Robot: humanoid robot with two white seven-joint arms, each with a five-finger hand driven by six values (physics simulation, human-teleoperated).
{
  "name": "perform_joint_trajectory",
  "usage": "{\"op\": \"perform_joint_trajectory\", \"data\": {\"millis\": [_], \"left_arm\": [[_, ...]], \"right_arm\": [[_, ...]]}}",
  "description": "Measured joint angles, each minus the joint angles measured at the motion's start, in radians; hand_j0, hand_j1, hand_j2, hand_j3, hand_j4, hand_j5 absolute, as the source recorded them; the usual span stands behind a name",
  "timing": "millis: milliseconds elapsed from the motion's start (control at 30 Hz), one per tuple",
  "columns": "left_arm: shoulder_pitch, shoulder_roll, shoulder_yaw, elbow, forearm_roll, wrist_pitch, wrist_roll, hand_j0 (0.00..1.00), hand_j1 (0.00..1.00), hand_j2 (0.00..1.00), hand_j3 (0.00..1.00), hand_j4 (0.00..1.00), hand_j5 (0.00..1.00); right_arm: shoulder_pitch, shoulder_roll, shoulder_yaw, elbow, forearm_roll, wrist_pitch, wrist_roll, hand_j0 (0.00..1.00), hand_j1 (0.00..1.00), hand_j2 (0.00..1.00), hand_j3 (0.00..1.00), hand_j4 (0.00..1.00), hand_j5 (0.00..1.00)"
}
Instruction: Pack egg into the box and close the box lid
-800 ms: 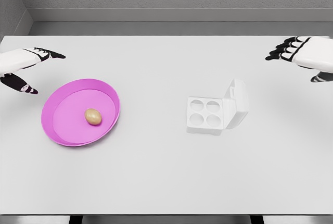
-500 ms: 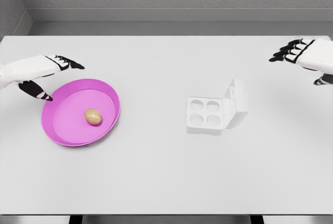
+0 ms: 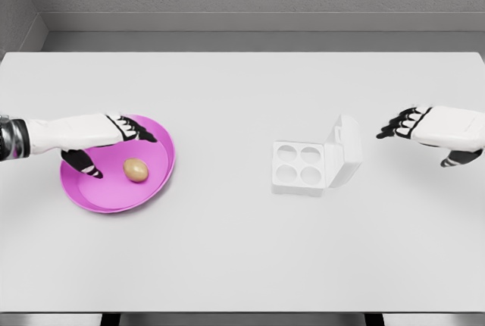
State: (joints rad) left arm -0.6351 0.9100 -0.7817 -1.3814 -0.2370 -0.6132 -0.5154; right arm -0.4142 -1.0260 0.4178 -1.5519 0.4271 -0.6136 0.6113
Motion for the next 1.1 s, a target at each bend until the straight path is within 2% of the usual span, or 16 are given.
{"op": "perform_joint_trajectory", "data": {"millis": [133,267,400,1100], "left_arm": [[-0.003,0.001,-0.016,-0.005,-0.001,0.0,0.0,1.0,1.0,1.0,1.0,1.0,1.0],[-0.002,0.001,-0.021,-0.006,-0.004,0.0,-0.001,0.87,0.87,0.87,0.87,0.87,0.87],[-0.005,0.0,-0.036,-0.006,-0.006,0.0,-0.001,0.84,0.84,0.84,0.84,0.84,0.84],[-0.006,-0.029,-0.056,0.002,-0.031,0.005,-0.005,0.84,0.84,0.84,0.84,0.84,0.84]], "right_arm": [[0.028,-0.001,0.006,0.0,0.002,0.0,0.0,1.0,1.0,1.0,1.0,1.0,1.0],[0.031,-0.002,0.012,-0.01,0.002,0.0,0.0,1.0,1.0,1.0,1.0,1.0,1.0],[0.031,-0.002,0.024,-0.026,0.002,0.0,0.0,1.0,1.0,1.0,1.0,1.0,1.0],[0.031,-0.003,0.033,-0.065,0.002,0.0,0.0,1.0,1.0,1.0,1.0,1.0,1.0]]}}
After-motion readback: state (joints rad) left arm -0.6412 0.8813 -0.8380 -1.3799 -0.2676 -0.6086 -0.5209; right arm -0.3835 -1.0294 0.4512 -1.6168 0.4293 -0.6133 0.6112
